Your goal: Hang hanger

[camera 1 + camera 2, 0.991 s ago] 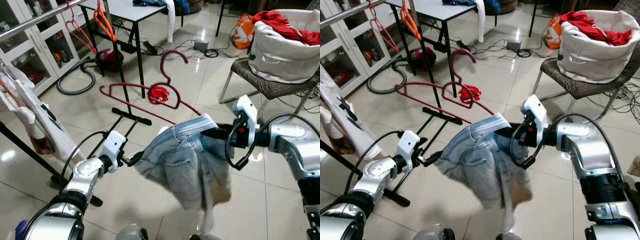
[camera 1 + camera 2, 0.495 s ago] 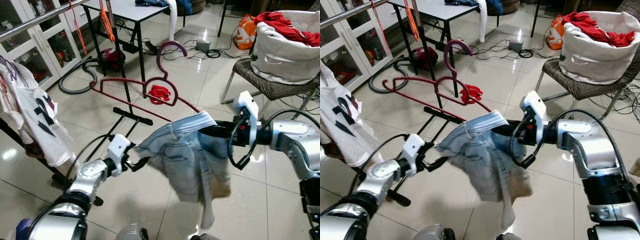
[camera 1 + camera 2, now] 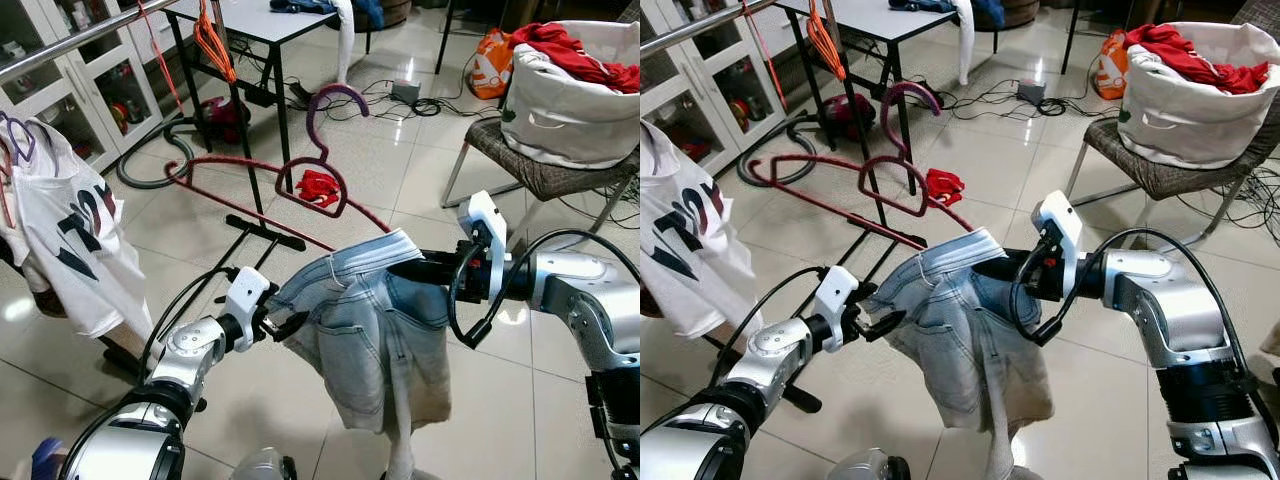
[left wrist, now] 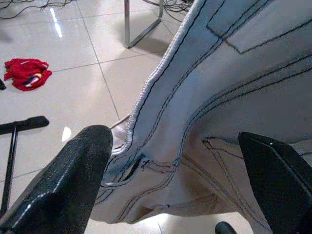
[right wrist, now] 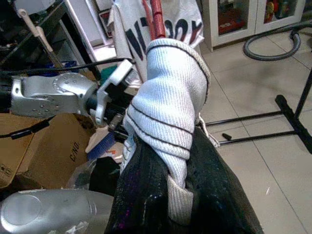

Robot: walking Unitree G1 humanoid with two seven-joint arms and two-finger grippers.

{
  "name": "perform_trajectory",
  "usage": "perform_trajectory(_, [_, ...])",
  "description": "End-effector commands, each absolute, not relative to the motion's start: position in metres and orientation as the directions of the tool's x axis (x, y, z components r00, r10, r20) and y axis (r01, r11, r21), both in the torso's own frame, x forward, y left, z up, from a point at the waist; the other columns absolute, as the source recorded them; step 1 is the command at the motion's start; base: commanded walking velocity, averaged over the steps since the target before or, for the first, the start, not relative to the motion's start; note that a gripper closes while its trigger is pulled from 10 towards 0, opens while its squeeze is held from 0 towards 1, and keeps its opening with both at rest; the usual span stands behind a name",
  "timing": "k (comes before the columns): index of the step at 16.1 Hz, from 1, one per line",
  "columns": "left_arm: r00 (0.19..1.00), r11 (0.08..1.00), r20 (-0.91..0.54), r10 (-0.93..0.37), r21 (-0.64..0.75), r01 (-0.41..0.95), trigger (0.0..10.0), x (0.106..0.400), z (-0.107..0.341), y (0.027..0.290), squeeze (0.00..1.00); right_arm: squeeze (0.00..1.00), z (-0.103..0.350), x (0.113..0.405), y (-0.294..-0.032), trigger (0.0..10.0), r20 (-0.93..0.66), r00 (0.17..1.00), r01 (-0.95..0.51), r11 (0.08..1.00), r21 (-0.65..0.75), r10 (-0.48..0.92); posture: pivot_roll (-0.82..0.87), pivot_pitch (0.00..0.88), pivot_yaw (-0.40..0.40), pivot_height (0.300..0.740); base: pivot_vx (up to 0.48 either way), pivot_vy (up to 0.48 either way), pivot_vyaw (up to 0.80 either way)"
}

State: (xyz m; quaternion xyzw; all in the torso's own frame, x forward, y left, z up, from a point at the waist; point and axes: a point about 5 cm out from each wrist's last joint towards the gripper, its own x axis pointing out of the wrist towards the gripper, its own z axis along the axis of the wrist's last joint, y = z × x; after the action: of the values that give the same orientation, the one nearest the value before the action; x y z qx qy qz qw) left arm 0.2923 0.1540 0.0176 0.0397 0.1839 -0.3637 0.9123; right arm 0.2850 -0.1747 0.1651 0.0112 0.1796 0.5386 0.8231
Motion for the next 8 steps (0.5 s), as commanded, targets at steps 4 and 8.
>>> perform_trajectory(4, [0.65,0.732,-0.413,-0.638,-0.061,0.679,10.0,0.2904,0.0133,0.158,0.0,0.08,0.1778,0.2802,-0.1745,10.0,-0.24,0.345,-0.9,0.392,0.19,0.907,-0.13,0.0,0.062,0.74,0.0,0.0,0.0])
perform_trajectory(8, [0.619,0.72,-0.427,-0.659,-0.121,0.684,10.0,0.2859,0.0073,0.1504,0.0,0.08,0.1775,0.2764,-0.1716,10.0,-0.237,0.324,-0.904,0.374,0.207,0.916,-0.13,0.0,0.062,0.74,0.0,0.0,0.0])
